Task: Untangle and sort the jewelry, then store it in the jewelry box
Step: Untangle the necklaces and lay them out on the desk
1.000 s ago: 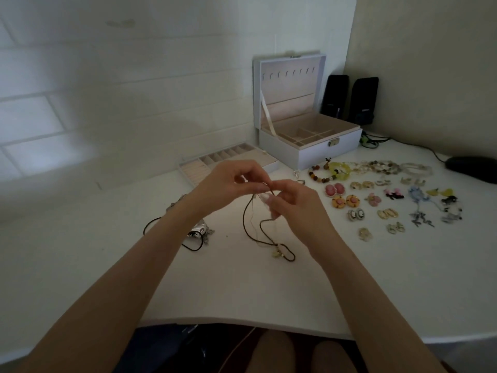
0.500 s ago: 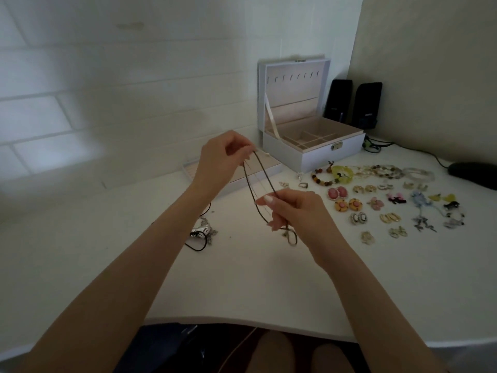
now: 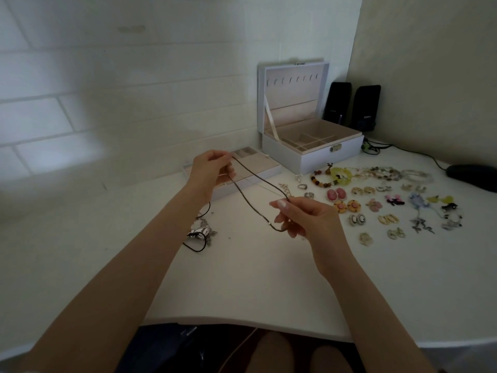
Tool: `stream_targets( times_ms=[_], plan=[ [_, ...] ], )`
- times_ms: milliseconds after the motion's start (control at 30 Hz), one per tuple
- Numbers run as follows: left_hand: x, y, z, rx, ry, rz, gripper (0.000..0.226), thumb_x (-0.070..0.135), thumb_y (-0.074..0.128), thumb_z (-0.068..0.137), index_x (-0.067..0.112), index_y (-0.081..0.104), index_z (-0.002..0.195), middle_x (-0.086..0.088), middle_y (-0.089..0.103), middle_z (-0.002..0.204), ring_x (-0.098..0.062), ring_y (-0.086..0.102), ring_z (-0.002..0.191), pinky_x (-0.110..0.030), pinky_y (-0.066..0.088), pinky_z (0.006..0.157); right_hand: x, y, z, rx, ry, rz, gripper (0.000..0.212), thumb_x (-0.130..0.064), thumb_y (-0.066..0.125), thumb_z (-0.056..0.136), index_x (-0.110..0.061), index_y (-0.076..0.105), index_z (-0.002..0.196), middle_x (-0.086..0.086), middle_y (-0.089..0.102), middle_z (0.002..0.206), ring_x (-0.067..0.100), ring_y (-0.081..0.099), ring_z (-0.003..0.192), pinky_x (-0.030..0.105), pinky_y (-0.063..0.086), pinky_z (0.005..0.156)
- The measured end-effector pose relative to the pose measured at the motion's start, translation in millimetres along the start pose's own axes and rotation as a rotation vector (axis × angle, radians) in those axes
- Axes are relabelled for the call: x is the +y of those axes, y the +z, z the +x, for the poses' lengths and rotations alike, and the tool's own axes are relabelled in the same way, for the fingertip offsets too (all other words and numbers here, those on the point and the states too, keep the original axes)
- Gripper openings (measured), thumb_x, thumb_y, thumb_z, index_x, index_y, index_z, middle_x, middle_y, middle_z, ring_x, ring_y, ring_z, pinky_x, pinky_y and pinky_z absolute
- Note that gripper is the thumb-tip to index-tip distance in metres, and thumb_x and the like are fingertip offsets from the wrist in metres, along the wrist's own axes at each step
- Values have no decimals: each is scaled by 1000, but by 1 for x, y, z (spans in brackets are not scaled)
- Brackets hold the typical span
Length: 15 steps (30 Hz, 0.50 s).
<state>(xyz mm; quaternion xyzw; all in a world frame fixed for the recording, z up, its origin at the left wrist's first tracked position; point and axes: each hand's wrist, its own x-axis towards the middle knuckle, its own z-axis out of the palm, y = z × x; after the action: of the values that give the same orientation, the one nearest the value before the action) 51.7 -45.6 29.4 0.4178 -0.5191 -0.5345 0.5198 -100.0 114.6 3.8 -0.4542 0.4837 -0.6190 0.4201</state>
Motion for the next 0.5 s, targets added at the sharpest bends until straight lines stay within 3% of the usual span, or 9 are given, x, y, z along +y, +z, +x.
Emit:
stream_targets(
  times_ms=[167, 500],
  plan=[
    [-2, -3, 4, -29, 10, 25, 12, -2, 55, 91, 6, 60, 83, -5, 51, 68, -2, 42, 41, -13, 30, 38, 4, -1, 1, 29, 27, 34, 17, -20, 60, 90, -13, 75, 88, -1, 65, 65, 6, 57, 64, 14, 43, 55],
    [-3, -6, 9, 113, 158, 60, 4, 1, 63, 86, 4, 65, 87, -7, 57, 68, -5, 46, 45, -18, 40, 46, 4, -1, 0, 23, 108, 138, 11, -10, 61, 88, -8, 72, 92, 11, 68, 67, 16, 63, 57, 20, 51, 53]
  ],
)
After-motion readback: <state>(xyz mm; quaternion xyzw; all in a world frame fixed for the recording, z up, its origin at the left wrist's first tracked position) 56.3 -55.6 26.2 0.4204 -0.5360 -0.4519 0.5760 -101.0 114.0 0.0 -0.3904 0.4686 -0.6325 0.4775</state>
